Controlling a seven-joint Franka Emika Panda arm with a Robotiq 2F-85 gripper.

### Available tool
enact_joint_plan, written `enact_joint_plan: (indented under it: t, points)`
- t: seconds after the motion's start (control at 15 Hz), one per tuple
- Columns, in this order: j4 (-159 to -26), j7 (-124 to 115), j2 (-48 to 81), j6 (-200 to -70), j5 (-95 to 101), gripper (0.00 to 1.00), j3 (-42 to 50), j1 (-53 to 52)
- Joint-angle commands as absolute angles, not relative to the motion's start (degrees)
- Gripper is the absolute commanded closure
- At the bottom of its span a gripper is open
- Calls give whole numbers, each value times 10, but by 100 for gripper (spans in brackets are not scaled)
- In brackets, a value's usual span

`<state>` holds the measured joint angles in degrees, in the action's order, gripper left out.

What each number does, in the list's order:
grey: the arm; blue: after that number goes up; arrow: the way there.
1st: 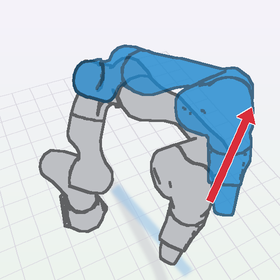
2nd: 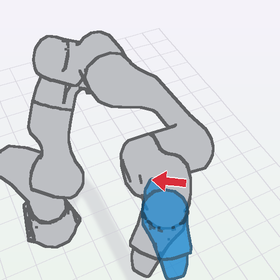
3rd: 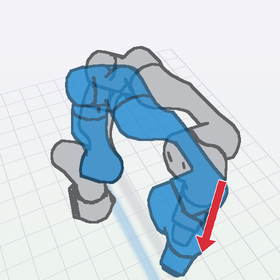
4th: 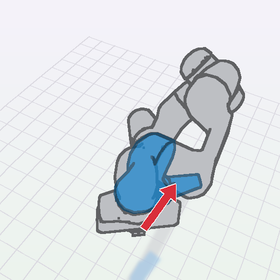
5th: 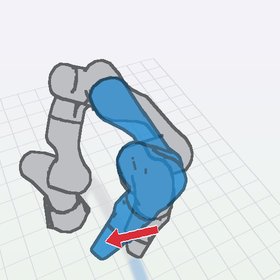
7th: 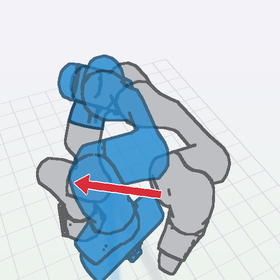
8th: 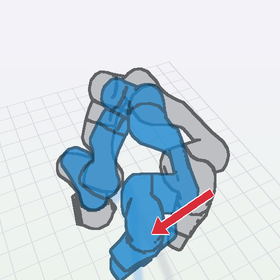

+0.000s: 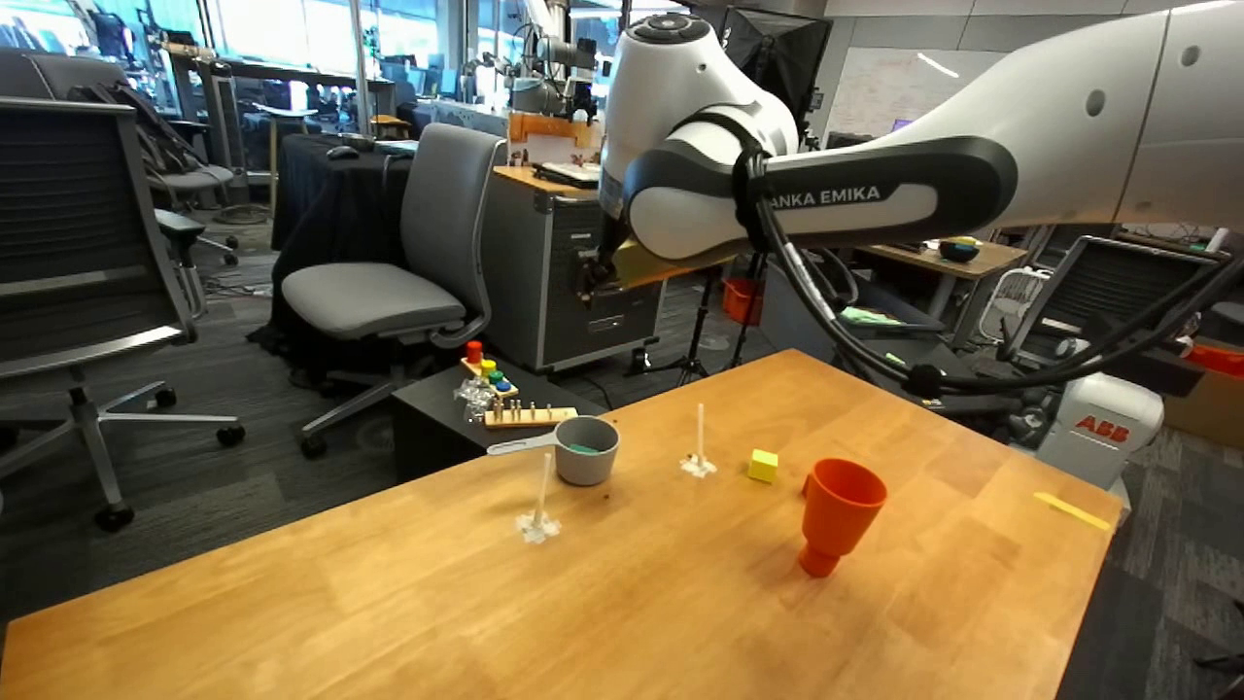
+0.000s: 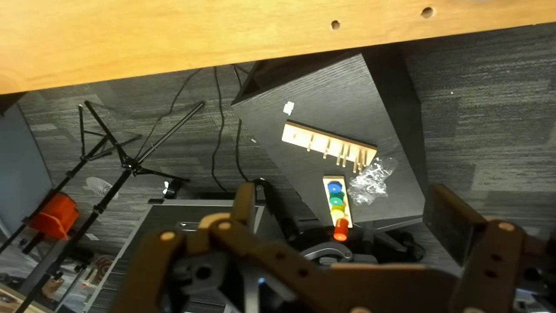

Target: Place the three blocks in the gray measuring cup

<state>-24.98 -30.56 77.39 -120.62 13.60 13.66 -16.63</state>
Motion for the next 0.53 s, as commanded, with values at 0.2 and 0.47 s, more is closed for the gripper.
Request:
enact_joint_plan:
  t: [0.2,0.47]
  points:
    - [-233,-343,836,-1219,140,0,139,-161]
    - [-242,-360,873,-1254,144,0,143,-172]
